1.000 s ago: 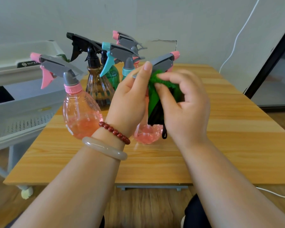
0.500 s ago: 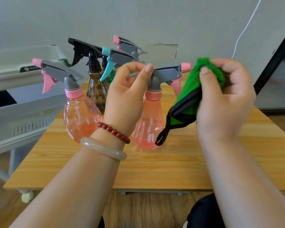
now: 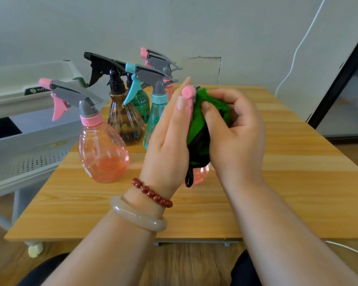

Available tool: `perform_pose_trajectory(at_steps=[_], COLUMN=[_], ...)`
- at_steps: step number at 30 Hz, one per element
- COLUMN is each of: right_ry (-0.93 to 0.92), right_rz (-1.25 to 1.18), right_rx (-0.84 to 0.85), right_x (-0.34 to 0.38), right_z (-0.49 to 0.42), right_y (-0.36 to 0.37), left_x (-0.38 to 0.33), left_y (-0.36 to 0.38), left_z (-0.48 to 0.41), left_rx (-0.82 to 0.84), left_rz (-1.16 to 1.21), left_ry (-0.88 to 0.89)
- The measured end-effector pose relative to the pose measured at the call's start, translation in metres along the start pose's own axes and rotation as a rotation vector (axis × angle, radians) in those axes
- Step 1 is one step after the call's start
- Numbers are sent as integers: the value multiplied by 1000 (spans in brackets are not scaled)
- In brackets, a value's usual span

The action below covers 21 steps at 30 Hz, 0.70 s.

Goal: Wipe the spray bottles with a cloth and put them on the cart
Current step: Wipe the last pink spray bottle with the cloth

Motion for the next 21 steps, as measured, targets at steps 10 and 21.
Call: perform_pose_trajectory(at_steps=[10, 21], right_ry=[-194, -214], right_rz=[161, 236], right_rx=[-17, -109], right_x=[17, 13], right_z=[-7, -1], right_y=[-2, 1], left_x=[3, 1], left_y=[-3, -6], left_z=[-15, -17], left_rx=[41, 39], left_rz=[46, 64], left_ry=[54, 69])
Point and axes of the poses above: each hand's wrist, its own z-axis away from the middle knuckle, its own y-axis out of the palm, x = y × z, the point moved 8 cm from there along -z, towards the middle knuckle, and after that the axes turned 14 degrees about -y, right-handed, at the moved point
